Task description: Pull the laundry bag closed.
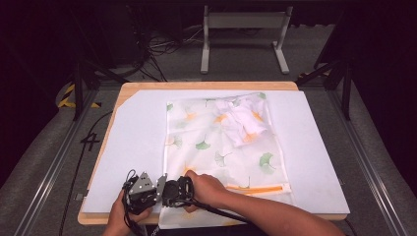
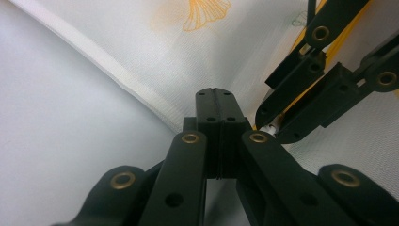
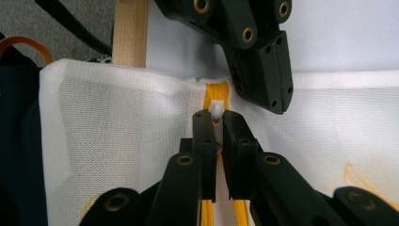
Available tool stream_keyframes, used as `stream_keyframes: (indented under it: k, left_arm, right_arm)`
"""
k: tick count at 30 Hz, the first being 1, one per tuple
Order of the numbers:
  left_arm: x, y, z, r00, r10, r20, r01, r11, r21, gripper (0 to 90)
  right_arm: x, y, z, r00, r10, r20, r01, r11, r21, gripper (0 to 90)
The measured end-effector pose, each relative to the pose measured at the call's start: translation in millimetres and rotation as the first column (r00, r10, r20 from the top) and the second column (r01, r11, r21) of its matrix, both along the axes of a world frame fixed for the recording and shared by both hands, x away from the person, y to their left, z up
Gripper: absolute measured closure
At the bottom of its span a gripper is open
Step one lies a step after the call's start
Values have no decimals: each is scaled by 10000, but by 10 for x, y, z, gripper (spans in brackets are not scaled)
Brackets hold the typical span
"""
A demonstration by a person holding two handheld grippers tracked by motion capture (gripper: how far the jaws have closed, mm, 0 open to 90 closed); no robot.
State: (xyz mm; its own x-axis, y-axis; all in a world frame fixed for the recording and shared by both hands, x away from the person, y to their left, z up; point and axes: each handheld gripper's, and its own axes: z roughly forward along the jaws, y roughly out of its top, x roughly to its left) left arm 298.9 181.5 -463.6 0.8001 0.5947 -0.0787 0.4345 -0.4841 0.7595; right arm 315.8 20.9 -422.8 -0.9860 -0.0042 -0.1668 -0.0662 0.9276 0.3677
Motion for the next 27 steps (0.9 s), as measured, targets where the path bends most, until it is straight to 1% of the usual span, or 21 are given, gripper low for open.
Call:
stream_keyframes:
  k: [2,3,4,7,8,9,10,11,12,13,14,15,16,17,19,20,21,25,26,27]
  left_arm:
    - [1,1,1,10000,-6,3,6,10000,6,900]
    - [-5,0,0,10000,-30,92,30,10000,28,900]
    - [-5,2,5,9999,-56,108,56,9999,87,900]
    - [-38,-17,26,9998,131,154,-135,9996,228,900]
    - [-46,-3,21,10000,24,66,-24,10000,-22,900]
    - [-59,23,28,9999,114,-100,-117,9993,-360,900]
    - [-75,32,39,9996,156,-239,-169,9981,-590,900]
    - [-83,39,47,9997,137,-199,-148,9984,-552,900]
    - [-110,28,49,9995,223,-238,-237,9979,-597,900]
    - [-132,24,54,9995,267,-190,-276,9984,-497,900]
    - [-141,27,53,9992,318,-222,-329,9982,-496,900]
    - [-137,37,49,9989,370,-279,-386,9976,-581,900]
    - [-137,43,48,9984,491,-281,-503,9976,-467,900]
    - [-138,41,33,9986,457,-252,-468,9980,-424,900]
    - [-137,30,-2,9970,627,-446,-654,9961,-599,900]
    - [-130,24,-4,9974,592,-415,-613,9968,-511,900]
    - [-134,10,-6,9980,564,-281,-575,9976,-392,900]
    - [-156,-5,-17,9984,573,-8,-573,9980,-265,900]
    - [-156,-3,-25,9986,532,51,-530,9981,-329,900]
    - [-159,5,-34,9984,557,-19,-557,9975,-431,900]
  right_arm:
    - [-7,0,3,10000,-65,-22,65,10000,-67,843]
    - [12,3,4,10000,82,27,-82,10000,-57,843]
    - [12,2,8,10000,52,-10,-52,9999,-106,843]
    - [8,16,3,10000,60,43,-59,9999,-93,843]
    - [0,22,5,10000,5,27,-5,9999,-142,843]
    - [7,26,6,9999,114,58,-114,9998,-146,843]
    - [7,25,7,9999,115,61,-114,9998,-164,843]
    - [8,25,7,9999,110,57,-109,9998,-155,842]
    - [9,25,7,9999,100,51,-100,9998,-152,843]
    - [7,25,7,9999,94,54,-94,9998,-155,843]
    - [4,26,6,9999,126,79,-125,9998,-169,843]
    - [-5,27,7,9999,96,79,-94,9997,-207,842]
    - [-7,29,5,9999,92,92,-90,9998,-204,842]
    - [-8,30,5,9999,78,101,-75,9998,-206,842]
    - [-10,33,2,9998,102,158,-99,9998,-188,842]
    - [-14,35,3,9997,126,196,-121,9997,-229,842]
    - [-21,37,1,9995,138,271,-131,9996,-231,842]
    - [-29,43,-3,9993,159,339,-151,9996,-242,842]
    - [-32,44,-3,9992,162,355,-153,9996,-249,842]
    - [-29,46,-2,9989,233,398,-223,9994,-263,842]
